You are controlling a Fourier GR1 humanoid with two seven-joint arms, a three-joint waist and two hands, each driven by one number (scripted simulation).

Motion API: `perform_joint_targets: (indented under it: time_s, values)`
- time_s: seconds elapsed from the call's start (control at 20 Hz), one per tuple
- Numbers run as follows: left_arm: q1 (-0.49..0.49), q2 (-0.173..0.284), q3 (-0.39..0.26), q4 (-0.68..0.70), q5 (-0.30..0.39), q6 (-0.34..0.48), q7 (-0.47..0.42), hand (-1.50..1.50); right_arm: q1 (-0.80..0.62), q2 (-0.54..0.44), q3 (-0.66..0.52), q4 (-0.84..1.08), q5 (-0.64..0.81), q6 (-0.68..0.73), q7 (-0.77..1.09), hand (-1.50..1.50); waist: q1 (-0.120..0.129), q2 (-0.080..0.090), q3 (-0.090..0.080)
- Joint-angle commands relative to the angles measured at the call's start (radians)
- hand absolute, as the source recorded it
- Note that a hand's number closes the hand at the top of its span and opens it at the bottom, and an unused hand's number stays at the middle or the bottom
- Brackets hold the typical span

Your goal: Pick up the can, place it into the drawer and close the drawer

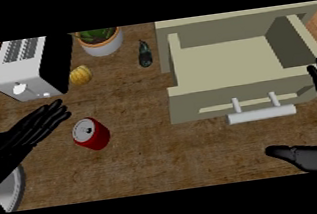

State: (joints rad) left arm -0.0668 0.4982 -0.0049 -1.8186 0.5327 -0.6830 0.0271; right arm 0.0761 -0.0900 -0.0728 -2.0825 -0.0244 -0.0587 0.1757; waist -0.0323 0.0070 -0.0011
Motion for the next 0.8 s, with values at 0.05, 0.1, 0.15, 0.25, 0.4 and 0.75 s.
perform_joint_targets:
  time_s: [0.05, 0.1, 0.15, 0.25, 0.4, 0.75]
  values:
    - [-0.057, 0.181, 0.115, 0.179, 0.238, -0.22, 0.027, -1.5, 0.121, -0.023, -0.073, -0.004, -0.064, 0.047, -0.035, -1.5, 0.014, -0.006, 0.002]
    - [-0.076, 0.211, 0.137, 0.226, 0.237, -0.268, 0.014, -1.5, 0.122, -0.023, -0.07, -0.081, -0.062, 0.029, 0.026, -1.5, 0.014, -0.007, 0.001]
    - [-0.088, 0.209, 0.148, 0.286, 0.234, -0.313, -0.007, -1.5, 0.091, -0.013, -0.064, -0.025, -0.06, 0.03, 0.008, -1.5, 0.021, -0.005, 0.001]
    - [-0.152, 0.198, 0.142, 0.357, 0.216, -0.312, 0.015, -1.5, 0.185, -0.014, -0.094, 0.01, -0.09, 0.098, -0.123, -1.5, 0.016, -0.005, 0.001]
    - [-0.167, 0.25, 0.142, 0.363, 0.302, -0.338, 0.066, -1.5, 0.227, -0.051, -0.176, -0.044, -0.169, 0.14, -0.082, -1.5, 0.019, -0.007, 0.002]
    - [-0.197, 0.27, 0.144, 0.482, 0.39, -0.346, 0.116, -1.5, 0.184, -0.068, -0.225, 0.031, -0.19, 0.18, -0.105, -1.5, 0.023, -0.005, 0.001]
